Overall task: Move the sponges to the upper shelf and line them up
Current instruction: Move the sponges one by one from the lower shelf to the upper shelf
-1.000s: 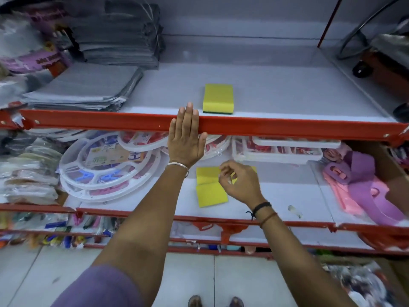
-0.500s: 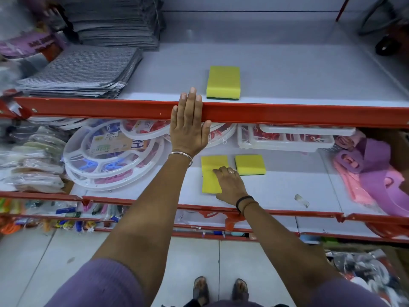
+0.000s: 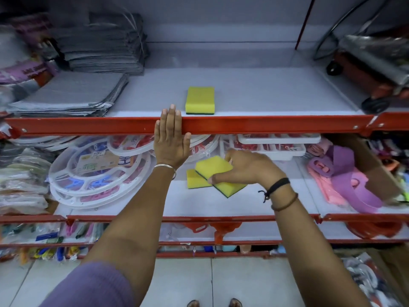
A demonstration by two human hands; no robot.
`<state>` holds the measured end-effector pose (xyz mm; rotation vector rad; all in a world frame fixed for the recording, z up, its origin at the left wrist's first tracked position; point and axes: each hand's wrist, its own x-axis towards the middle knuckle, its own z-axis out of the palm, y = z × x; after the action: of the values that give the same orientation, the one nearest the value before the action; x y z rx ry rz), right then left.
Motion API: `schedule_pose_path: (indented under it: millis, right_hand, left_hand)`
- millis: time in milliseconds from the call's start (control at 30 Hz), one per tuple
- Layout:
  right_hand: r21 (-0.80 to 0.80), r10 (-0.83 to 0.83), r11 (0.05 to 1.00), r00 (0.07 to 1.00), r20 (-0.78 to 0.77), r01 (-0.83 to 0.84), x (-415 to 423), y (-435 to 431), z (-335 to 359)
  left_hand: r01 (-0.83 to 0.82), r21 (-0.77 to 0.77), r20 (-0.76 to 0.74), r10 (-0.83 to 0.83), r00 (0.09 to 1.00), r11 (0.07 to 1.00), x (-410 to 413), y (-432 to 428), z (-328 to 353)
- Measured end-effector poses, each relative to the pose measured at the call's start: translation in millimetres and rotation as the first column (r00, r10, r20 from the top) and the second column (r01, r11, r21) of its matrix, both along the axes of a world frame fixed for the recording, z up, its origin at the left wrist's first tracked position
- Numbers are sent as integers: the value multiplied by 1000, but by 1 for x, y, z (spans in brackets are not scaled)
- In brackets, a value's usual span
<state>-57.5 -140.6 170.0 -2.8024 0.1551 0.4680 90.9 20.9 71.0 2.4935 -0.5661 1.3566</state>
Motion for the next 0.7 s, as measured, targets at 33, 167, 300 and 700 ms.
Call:
schedule_pose_path:
  millis: [33,167,300,700]
  right_hand:
    - [1,-9,1000,999,49,9,-4,-3,20]
    - [27,-95,995,963,251,92,-2,-17,77]
    - [160,-296,955,846,443,250,35,-30,93]
    - [171,-493,869,793,359,464,133,-34,41]
  left_hand:
    - [3,-5,-2,-3,1000,1000,-1,-1,2]
    - [-2,-17,-18,2,1000,1000,-4,-1,7]
    - [1,-12,-43,-1,999,1000,-8,0,7]
    - [51,-26,13,-50,999,998,2,1,1]
